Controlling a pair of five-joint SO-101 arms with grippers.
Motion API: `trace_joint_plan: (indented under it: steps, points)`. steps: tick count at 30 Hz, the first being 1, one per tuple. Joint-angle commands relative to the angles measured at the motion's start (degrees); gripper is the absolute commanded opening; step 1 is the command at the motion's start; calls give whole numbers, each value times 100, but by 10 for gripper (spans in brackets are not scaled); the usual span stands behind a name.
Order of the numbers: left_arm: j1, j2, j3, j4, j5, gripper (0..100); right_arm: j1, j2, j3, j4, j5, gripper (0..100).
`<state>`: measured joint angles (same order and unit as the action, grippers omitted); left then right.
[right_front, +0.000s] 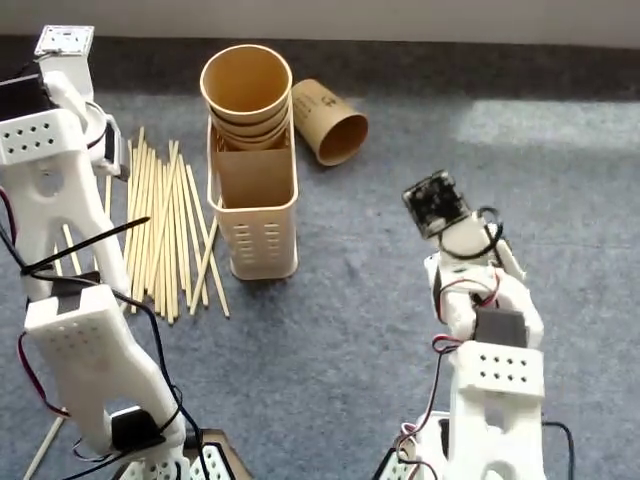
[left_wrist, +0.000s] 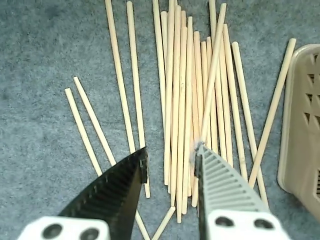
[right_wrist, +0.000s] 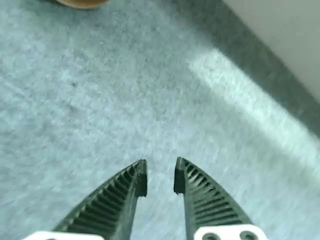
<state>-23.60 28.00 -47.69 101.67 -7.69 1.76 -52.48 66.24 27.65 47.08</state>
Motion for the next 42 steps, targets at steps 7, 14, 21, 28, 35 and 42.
trace_joint_plan:
  steps: [7,14,21,28,35,42]
  points:
    - [-75,-251,31,0,-53,168,-251,2914,-66,-4277,1503,111]
    - [-75,180,4,-105,-53,168,-277,5938,-2132,-5200,1829,238]
    - [-48,541,4,-369,-44,168,-629,6202,-2255,-5393,2242,238]
    - [-84,611,4,-369,-44,168,-1130,6079,-1613,-6176,3226,238]
    - [-75,611,22,-369,-44,168,-1262,6088,-1789,-6193,4105,126]
    - [-40,611,22,-369,-26,168,-1516,6923,-2501,-6712,4123,170]
